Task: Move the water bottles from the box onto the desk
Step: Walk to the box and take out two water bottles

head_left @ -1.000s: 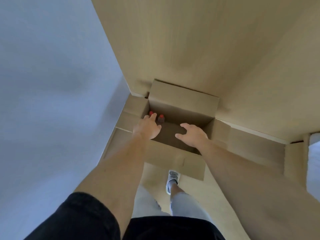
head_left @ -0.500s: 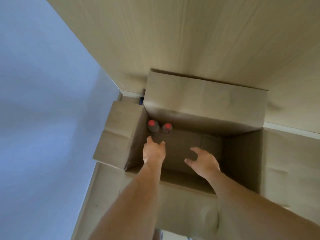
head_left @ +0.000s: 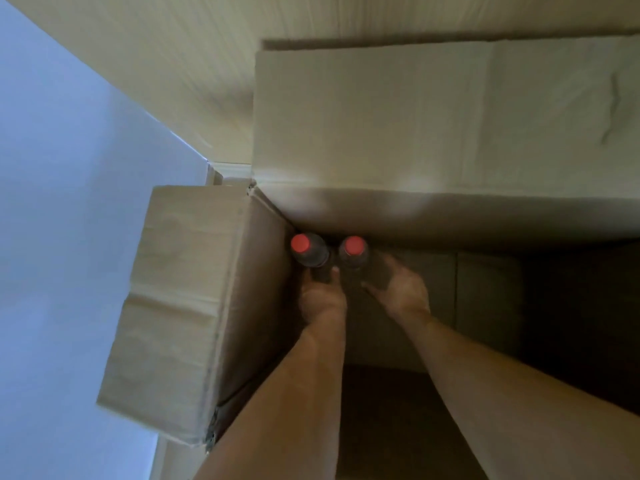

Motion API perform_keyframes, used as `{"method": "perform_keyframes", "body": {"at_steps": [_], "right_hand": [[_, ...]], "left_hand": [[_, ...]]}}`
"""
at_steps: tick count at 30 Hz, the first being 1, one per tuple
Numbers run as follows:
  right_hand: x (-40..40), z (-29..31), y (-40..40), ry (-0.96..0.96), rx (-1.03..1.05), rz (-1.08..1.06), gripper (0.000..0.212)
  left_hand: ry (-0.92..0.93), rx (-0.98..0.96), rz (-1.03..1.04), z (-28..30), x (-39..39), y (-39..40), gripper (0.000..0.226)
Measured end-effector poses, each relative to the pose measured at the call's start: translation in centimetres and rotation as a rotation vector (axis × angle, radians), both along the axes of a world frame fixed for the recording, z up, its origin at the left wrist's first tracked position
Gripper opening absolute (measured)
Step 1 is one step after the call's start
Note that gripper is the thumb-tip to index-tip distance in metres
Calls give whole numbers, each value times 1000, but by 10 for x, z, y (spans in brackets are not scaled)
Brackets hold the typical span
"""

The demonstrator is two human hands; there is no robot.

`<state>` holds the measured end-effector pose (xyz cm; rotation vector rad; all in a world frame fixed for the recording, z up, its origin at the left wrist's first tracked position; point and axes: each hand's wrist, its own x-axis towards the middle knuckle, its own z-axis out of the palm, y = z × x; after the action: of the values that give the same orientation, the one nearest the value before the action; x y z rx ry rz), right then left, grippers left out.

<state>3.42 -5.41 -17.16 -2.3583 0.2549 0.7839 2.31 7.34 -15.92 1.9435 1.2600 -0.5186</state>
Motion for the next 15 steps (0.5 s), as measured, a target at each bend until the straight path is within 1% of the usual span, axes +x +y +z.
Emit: {"method": "perform_keyframes", "body": {"at_steps": [3,5,10,13,15], "right_hand": [[12,-18,11,-66,58,-74,68],[16,-28,18,-102,67,-94,63],[15,-38,25,-200,108,-118,56],[9,-38,15,-207,141,-161,50],[3,-37,1,-183,140,-162,50]], "left_hand": [[-43,3,95,-20,4,4,60],[-52,9,114,-31,3,8,58],[-94,-26,197,-44,1,15,64],[-146,-60,274,-47,3,9,62],[-183,-89,353,-50,8,4,62]]}}
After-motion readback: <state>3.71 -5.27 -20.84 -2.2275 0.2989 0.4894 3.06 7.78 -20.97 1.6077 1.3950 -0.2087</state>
